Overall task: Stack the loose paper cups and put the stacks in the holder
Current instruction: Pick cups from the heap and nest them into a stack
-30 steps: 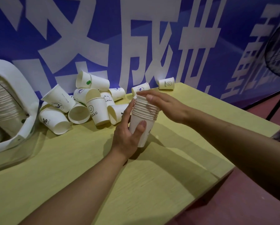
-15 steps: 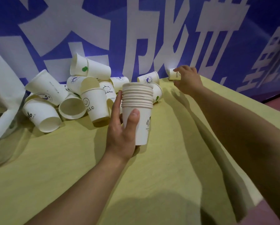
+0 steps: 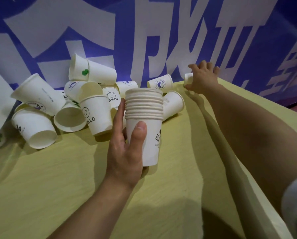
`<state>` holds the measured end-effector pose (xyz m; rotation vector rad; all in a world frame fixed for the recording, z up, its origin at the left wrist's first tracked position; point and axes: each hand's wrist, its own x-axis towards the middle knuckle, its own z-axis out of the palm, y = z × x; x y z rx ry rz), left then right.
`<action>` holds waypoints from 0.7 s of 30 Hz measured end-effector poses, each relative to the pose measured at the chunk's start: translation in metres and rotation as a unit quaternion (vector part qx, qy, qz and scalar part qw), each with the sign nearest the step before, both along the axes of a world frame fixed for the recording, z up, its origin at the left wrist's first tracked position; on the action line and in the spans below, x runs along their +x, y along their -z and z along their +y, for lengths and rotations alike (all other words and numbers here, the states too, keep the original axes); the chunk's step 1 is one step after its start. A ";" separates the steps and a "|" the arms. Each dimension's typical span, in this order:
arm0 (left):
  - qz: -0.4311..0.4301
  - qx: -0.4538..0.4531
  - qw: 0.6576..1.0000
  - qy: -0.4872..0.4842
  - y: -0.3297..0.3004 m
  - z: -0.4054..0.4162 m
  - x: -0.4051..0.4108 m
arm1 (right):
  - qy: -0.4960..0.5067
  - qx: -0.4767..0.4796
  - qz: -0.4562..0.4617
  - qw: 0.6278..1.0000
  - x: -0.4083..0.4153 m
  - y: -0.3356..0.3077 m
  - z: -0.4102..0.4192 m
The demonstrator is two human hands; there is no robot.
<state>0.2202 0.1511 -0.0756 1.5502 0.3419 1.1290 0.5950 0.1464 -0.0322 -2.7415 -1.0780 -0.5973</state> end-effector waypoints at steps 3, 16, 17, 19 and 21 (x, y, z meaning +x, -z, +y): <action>0.004 0.002 1.000 0.004 -0.001 -0.001 0.000 | -0.013 -0.048 0.025 0.998 -0.002 -0.001 0.000; 0.012 -0.011 1.000 0.023 -0.007 -0.006 -0.004 | -0.129 0.354 0.257 0.890 -0.112 -0.041 -0.059; 0.021 -0.003 0.999 0.024 -0.008 -0.007 -0.004 | -0.161 0.401 0.304 0.849 -0.134 -0.046 -0.068; 0.041 0.007 0.999 0.026 -0.008 -0.007 -0.005 | -0.224 0.457 0.335 0.793 -0.179 -0.054 -0.084; 0.058 0.021 0.998 0.033 -0.006 -0.008 -0.006 | -0.279 0.489 0.327 0.759 -0.214 -0.052 -0.093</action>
